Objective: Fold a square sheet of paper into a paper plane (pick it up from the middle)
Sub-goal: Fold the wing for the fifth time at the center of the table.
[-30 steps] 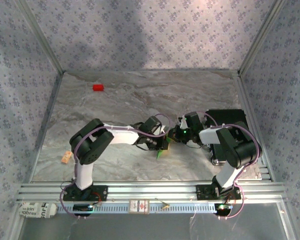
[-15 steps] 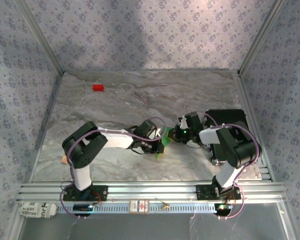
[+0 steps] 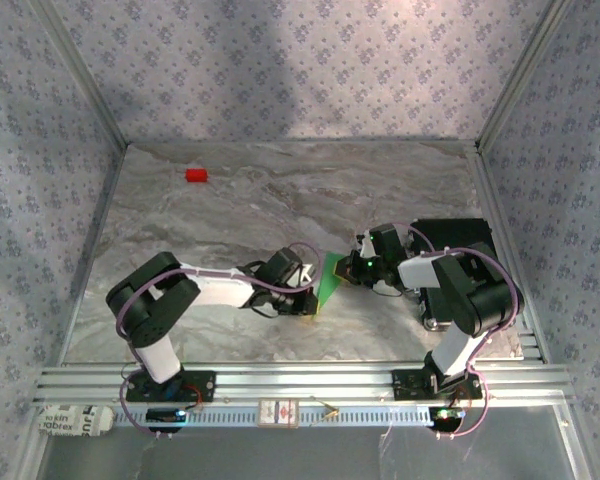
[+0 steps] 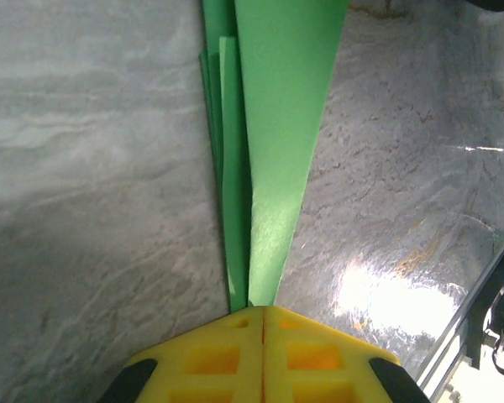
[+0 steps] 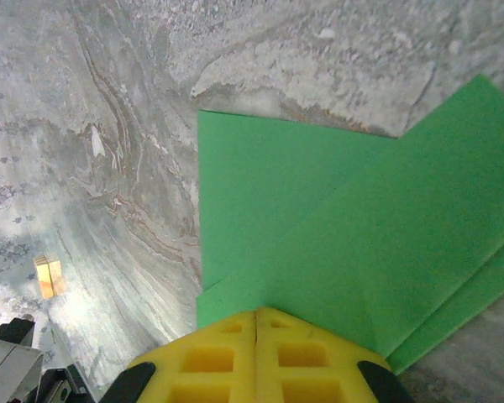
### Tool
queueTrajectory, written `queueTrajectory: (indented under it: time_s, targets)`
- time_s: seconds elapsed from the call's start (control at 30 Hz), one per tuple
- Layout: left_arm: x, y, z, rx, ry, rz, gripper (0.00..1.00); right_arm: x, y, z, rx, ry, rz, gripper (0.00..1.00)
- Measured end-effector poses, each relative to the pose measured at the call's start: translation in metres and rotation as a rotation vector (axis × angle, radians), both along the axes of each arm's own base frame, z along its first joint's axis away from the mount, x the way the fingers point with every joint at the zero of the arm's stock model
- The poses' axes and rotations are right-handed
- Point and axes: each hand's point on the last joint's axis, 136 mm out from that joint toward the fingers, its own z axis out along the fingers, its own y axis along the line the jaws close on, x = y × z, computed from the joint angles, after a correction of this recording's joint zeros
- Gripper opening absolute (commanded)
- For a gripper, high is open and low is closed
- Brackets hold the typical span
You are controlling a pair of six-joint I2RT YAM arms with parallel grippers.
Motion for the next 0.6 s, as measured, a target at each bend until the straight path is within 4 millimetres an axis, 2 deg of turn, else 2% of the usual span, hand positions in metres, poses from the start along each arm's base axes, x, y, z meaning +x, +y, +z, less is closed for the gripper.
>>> queueTrajectory:
  time_s: [0.37,0.5,0.6]
  targets:
    - [-0.019,0.028,0.003,0.052,0.005,0.015,0.06,0.0,0.001,0.002,0.005,-0.003,0.005,0.07]
    - [-0.006,0.029,0.015,0.019,-0.009,0.057,0.11,-0.002,-0.003,0.009,-0.019,-0.016,0.005,0.17]
    - [0.013,0.033,0.02,-0.011,-0.012,0.121,0.16,-0.001,-0.007,0.027,-0.031,-0.064,-0.006,0.21]
